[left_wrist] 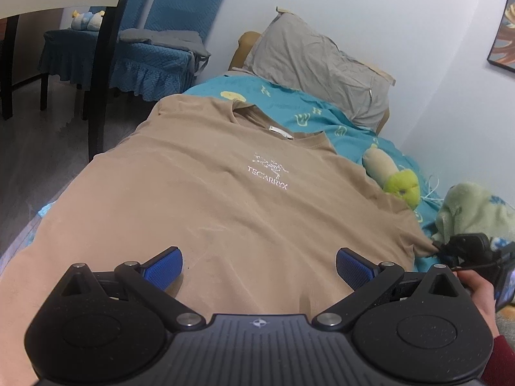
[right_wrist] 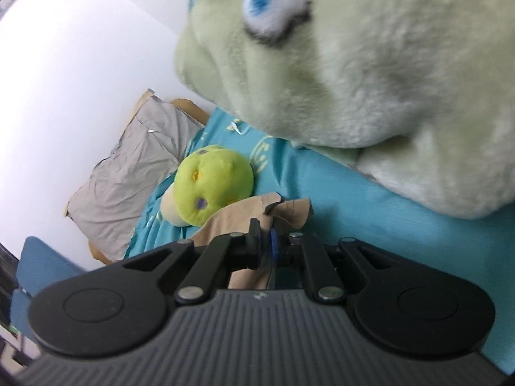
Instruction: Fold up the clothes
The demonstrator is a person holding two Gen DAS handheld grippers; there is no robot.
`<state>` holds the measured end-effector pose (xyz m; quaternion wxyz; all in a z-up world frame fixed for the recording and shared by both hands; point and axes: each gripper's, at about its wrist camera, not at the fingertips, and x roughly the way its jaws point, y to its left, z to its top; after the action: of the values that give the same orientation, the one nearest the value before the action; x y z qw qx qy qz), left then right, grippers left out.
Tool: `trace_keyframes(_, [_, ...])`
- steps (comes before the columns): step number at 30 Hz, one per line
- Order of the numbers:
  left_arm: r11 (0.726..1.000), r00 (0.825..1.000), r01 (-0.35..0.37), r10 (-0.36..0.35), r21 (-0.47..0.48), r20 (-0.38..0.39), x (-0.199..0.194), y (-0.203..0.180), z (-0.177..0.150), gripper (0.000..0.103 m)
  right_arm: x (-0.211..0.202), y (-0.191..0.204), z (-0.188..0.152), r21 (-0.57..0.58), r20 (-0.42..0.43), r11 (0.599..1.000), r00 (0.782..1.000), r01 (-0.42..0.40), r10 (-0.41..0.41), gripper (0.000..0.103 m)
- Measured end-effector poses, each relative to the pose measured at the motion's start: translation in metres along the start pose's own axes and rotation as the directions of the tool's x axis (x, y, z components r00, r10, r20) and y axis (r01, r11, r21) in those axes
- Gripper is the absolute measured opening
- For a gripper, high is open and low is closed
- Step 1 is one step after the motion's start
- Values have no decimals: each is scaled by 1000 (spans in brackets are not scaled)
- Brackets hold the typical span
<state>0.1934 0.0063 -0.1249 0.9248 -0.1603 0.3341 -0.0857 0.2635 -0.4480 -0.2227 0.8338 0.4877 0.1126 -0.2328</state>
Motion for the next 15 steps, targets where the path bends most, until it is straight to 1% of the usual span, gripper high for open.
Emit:
trace_keyframes(1, [1000, 1000, -2, 2, 0, 1, -1, 0, 0, 103, 3, -2, 1, 27, -32, 1000, 999, -3, 4, 37])
trace_keyframes(2, [1000, 1000, -4, 4, 0, 3, -1, 0, 0, 103, 7, -5, 2, 59, -63, 998, 998, -7, 11, 74])
trace_keyframes(3, [1000, 1000, -7, 7, 1, 3, -1, 0, 0, 103, 12, -9, 1, 102, -88, 995, 996, -18, 27, 88])
trace_keyframes(4, [1000, 1000, -9, 9, 1, 4, -2, 0, 1, 103, 13, -12, -2, 143, -102, 989, 994, -25, 40, 92])
trace_keyframes(5, [1000, 1000, -10, 10, 0, 4, -2, 0, 0, 103, 16, -14, -4, 176, -120, 984, 991, -30, 52, 91])
trace_keyframes(6, [1000, 1000, -12, 12, -3, 4, -2, 0, 0, 103, 22, -15, -5, 180, -139, 983, 989, -28, 53, 91])
trace_keyframes(9, [1000, 1000, -16, 16, -16, -3, 0, 2, 0, 103, 42, -2, -6, 42, -143, 999, 989, -24, 29, 92])
trace_keyframes(12, [999, 1000, -22, 22, -26, -2, 4, 5, 2, 103, 65, 7, -8, -99, -138, 995, 990, -32, 18, 92])
trace_keyframes(13, [999, 1000, -24, 24, -31, 0, 5, 6, 3, 103, 69, 8, -8, -113, -135, 993, 991, -35, 20, 91])
trace_keyframes(14, [999, 1000, -27, 27, -35, 5, 6, 7, 4, 103, 71, 10, -6, -108, -137, 993, 990, -52, 37, 84])
trace_keyframes(15, [999, 999, -31, 31, -36, 11, 7, 8, 6, 103, 74, 13, -4, -114, -145, 991, 988, -72, 55, 67])
